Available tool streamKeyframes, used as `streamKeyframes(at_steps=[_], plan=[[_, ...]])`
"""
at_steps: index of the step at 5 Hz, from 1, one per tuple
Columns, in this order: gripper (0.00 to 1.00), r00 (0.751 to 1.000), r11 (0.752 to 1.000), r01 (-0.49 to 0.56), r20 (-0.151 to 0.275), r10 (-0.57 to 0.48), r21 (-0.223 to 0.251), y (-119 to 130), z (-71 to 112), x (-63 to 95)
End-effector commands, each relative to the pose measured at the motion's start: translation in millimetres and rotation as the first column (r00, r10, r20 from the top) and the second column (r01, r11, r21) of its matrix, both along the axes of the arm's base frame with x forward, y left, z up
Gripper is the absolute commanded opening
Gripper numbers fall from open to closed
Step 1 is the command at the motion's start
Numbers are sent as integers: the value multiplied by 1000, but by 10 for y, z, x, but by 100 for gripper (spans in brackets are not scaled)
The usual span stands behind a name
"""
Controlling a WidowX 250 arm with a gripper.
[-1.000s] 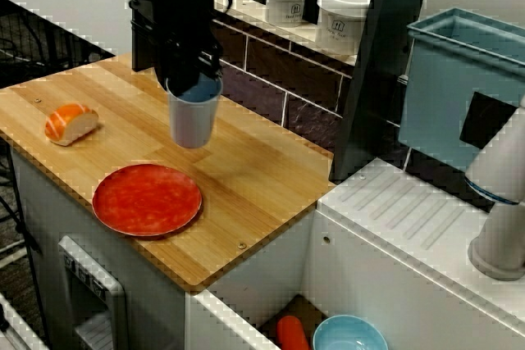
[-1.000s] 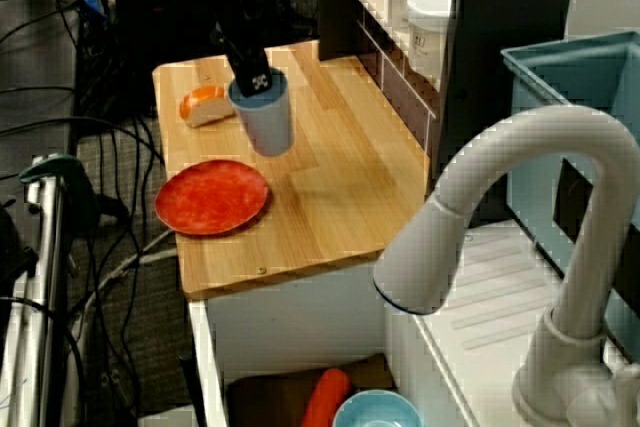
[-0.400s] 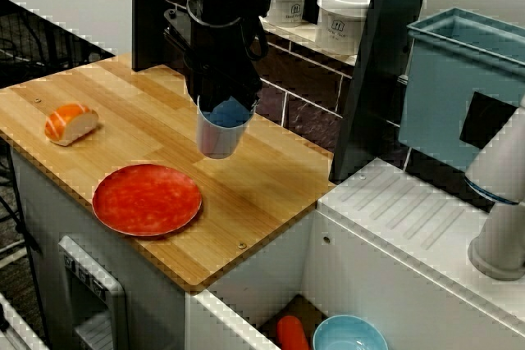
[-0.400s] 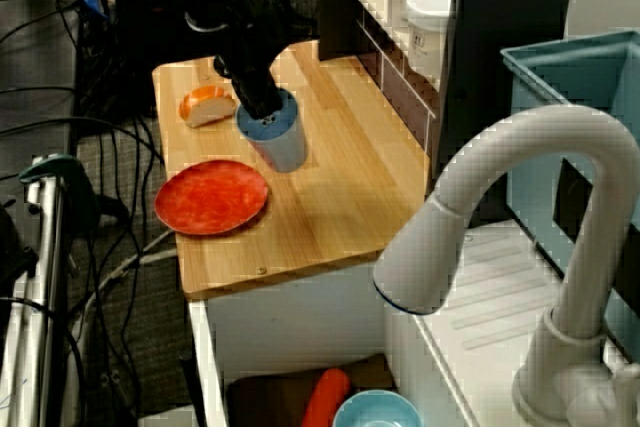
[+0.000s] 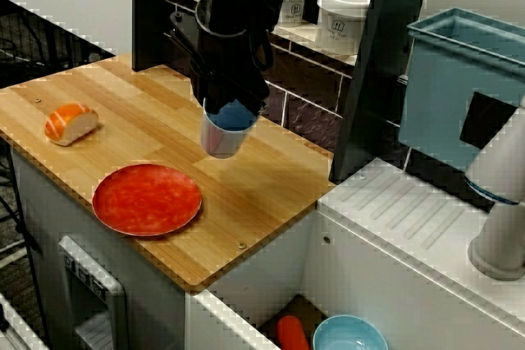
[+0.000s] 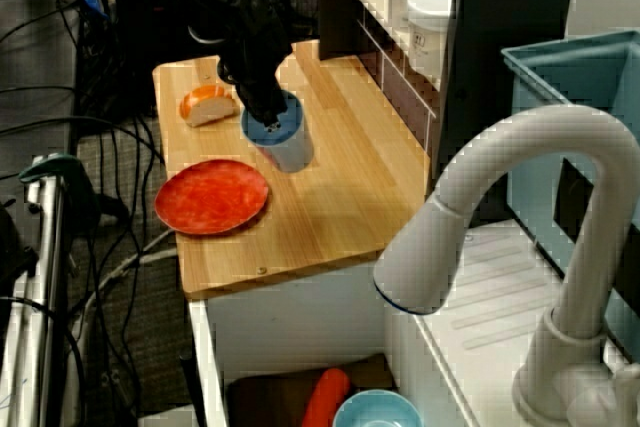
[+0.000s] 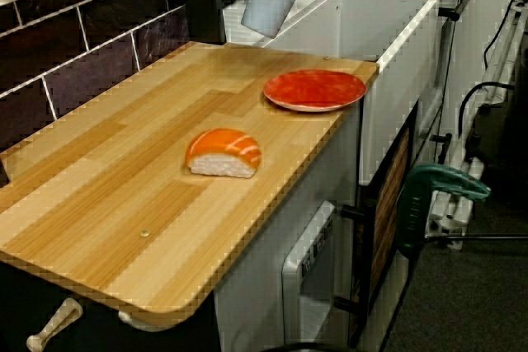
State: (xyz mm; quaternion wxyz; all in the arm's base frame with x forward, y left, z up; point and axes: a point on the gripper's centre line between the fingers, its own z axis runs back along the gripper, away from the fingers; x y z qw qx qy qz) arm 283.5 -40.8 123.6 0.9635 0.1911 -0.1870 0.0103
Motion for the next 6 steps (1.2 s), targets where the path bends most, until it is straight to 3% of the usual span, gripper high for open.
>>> streamKeyframes(at_steps=[1,2,4,5,6], plan=[[0,995,997,-7,95,-1,78,-196,-6,-35],[0,991,993,-18,131,3,119,-242,-32,-52],[0,990,986,-17,144,-7,163,-300,-131,-92],[0,989,986,-33,149,9,162,-295,-127,-91],[0,995,996,-11,104,2,88,-218,-68,-72]])
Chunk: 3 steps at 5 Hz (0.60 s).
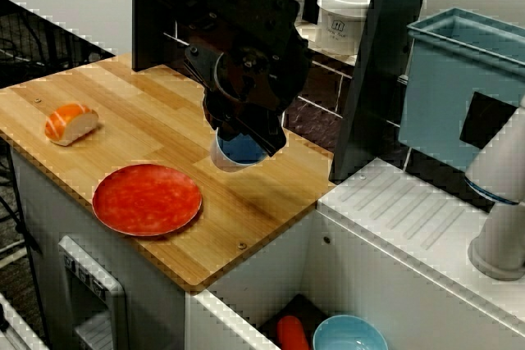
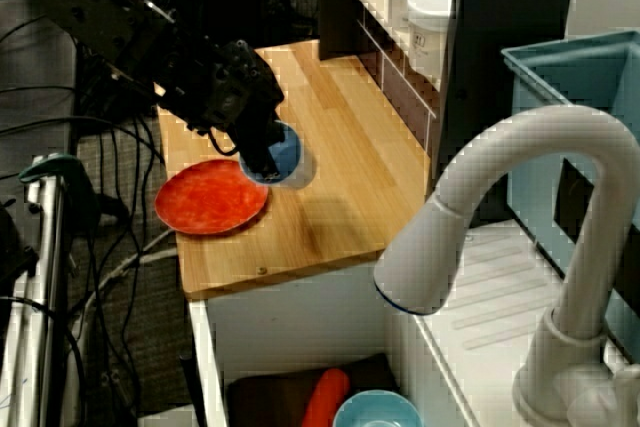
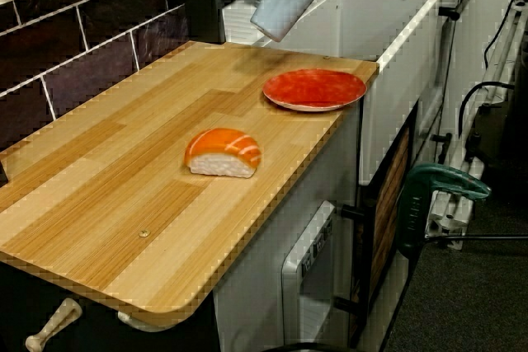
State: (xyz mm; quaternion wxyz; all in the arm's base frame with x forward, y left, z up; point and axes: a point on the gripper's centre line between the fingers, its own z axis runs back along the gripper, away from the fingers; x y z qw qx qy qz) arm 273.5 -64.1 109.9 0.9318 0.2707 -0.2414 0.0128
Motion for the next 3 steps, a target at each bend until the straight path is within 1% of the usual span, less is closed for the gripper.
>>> streamKeyframes(at_steps=[1,2,3], plan=[[0,999,987,14,-50,-22,-160,123,151,58],[0,999,985,3,-39,-9,-170,192,177,78],[0,995,970,24,-89,-47,-240,275,161,119]])
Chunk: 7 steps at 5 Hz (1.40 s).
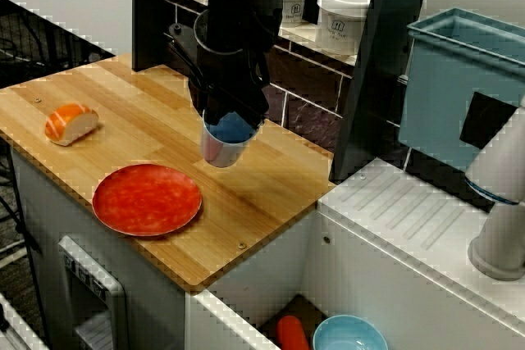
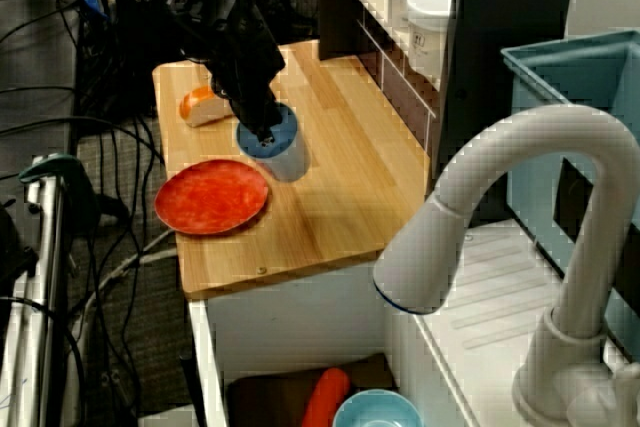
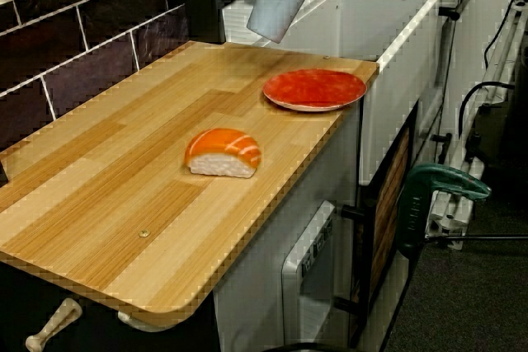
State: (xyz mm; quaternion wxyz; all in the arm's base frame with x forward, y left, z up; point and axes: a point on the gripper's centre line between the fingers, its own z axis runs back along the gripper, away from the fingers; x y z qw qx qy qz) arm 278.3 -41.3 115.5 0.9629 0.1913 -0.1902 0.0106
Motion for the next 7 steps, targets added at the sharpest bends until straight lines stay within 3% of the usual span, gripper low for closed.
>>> streamKeyframes(at_steps=[1,3,4,7], plan=[[0,997,982,58,-44,-67,-181,96,149,75],[0,978,942,123,-121,-168,-312,117,132,64],[0,973,928,121,-143,-181,-353,163,130,131],[0,973,930,97,-164,-164,-355,237,24,377]])
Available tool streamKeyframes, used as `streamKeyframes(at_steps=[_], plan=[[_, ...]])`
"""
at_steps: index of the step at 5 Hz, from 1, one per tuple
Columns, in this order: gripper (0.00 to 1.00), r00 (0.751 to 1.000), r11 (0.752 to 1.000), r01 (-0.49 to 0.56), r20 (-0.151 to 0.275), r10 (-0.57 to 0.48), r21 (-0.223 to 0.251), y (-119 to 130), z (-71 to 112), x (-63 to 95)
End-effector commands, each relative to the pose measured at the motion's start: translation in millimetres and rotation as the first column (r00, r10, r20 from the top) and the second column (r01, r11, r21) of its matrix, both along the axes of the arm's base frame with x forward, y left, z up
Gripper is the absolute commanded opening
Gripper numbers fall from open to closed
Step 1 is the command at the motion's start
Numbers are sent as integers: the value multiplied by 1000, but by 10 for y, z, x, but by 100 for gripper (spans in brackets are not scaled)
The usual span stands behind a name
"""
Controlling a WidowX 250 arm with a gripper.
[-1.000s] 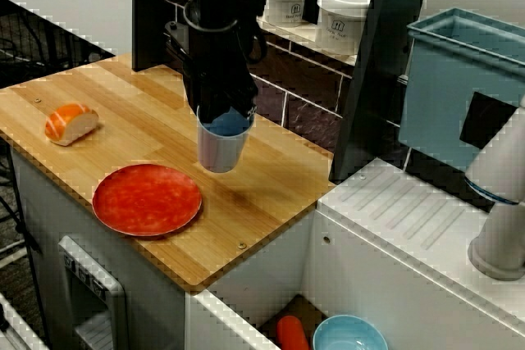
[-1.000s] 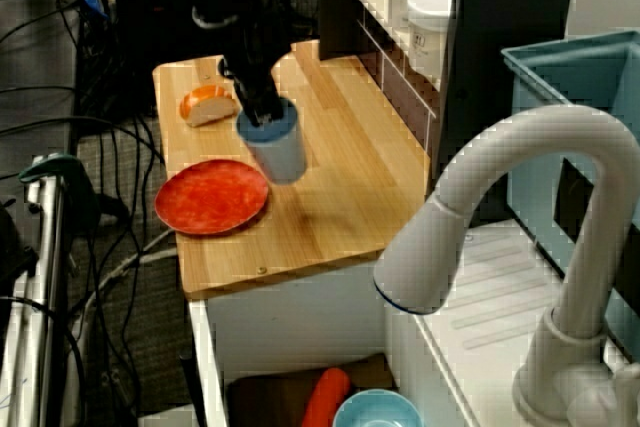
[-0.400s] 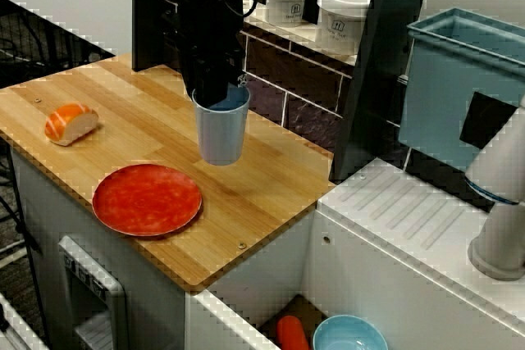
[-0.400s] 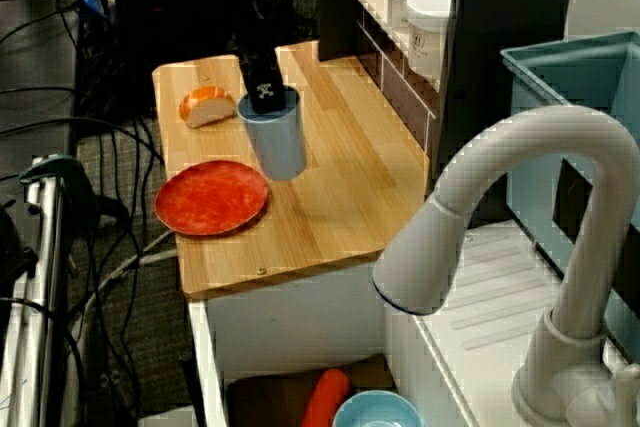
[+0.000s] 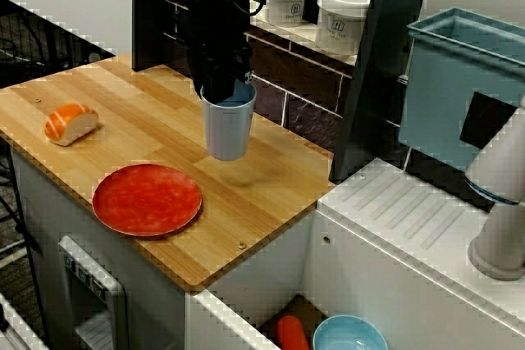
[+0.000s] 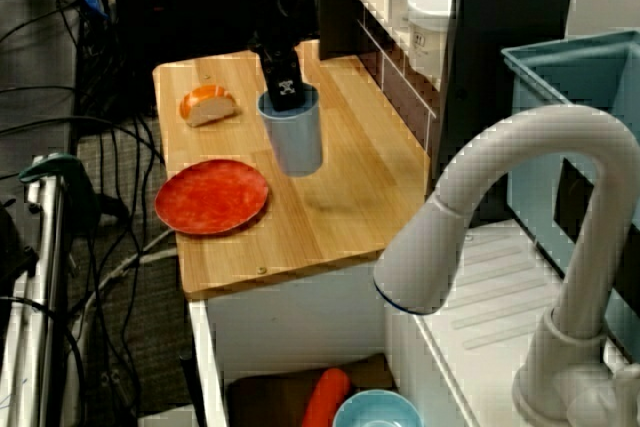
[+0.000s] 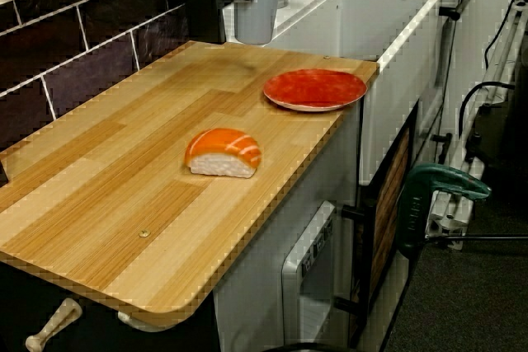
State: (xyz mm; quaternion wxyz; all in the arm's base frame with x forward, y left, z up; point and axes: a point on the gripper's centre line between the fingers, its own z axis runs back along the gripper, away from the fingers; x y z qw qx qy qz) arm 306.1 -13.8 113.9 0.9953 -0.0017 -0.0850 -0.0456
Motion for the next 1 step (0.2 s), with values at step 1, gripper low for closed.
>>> streamKeyframes(at_steps=[1], plan=[[0,999,1000,-23,32,22,21,-27,-33,175]])
